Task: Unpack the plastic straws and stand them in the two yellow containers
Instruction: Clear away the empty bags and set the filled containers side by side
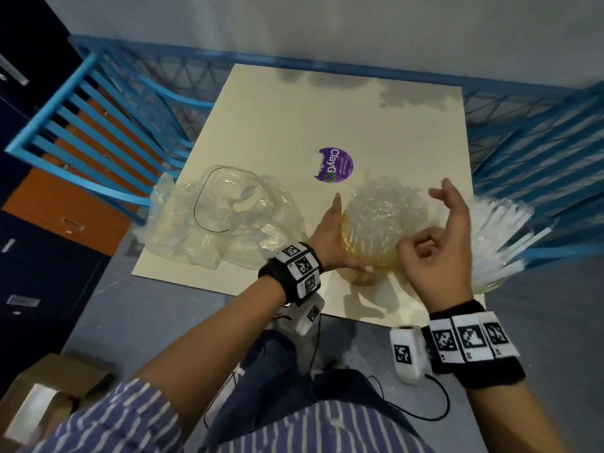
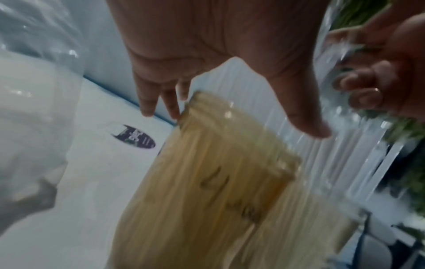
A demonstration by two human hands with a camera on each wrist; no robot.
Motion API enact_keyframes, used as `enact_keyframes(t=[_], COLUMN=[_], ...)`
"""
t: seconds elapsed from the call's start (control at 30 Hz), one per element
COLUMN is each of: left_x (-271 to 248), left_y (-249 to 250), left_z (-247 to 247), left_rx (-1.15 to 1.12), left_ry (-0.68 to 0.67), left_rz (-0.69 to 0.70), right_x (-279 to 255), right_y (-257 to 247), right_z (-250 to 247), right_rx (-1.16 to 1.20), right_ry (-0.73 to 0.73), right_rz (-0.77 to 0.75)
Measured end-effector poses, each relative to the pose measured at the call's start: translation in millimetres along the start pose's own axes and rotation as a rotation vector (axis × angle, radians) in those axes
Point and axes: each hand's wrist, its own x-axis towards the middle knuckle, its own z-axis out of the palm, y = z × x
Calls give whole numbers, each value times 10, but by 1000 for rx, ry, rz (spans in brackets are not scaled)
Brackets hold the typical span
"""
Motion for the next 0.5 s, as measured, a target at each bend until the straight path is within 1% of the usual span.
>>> enact_keyframes(t=[0.03, 0.07, 0.13, 0.17, 0.2, 0.27, 0.33, 0.37, 0.4, 0.47, 0.5], left_x=[-46, -104, -227, -276, -324, -391, -402, -397, -371, -300, -251], left_y=[6, 5, -77, -175, -290, -695, -1205, -1449, -1723, -2182, -2404], left_z=[-151, -350, -848, -1134, -1437, -2044, -2536, -2699, -2803, -2885, -2872], left_rx=[-48, -88, -124, -129, -132, -117, 30, 110, 141, 72, 5], left_ry=[7, 50, 229, 329, 426, 611, 742, 743, 701, 550, 472], left_rz=[35, 90, 237, 290, 304, 215, 55, -39, -151, -379, -453], right_x=[-12, -27, -63, -81, -93, -94, -50, -16, 23, 101, 135], right_y=[-113, -225, -409, -469, -482, -401, -181, -60, 50, 213, 323], right_z=[8, 47, 252, 425, 634, 1112, 1574, 1770, 1937, 2228, 2352], right_rx=[-13, -21, -28, -31, -33, -63, -143, -185, -233, -309, -312], right_ry=[39, 65, 46, 3, -58, -173, -252, -289, -329, -401, -414], right_rz=[-63, -144, -279, -304, -289, -153, 68, 191, 288, 390, 420])
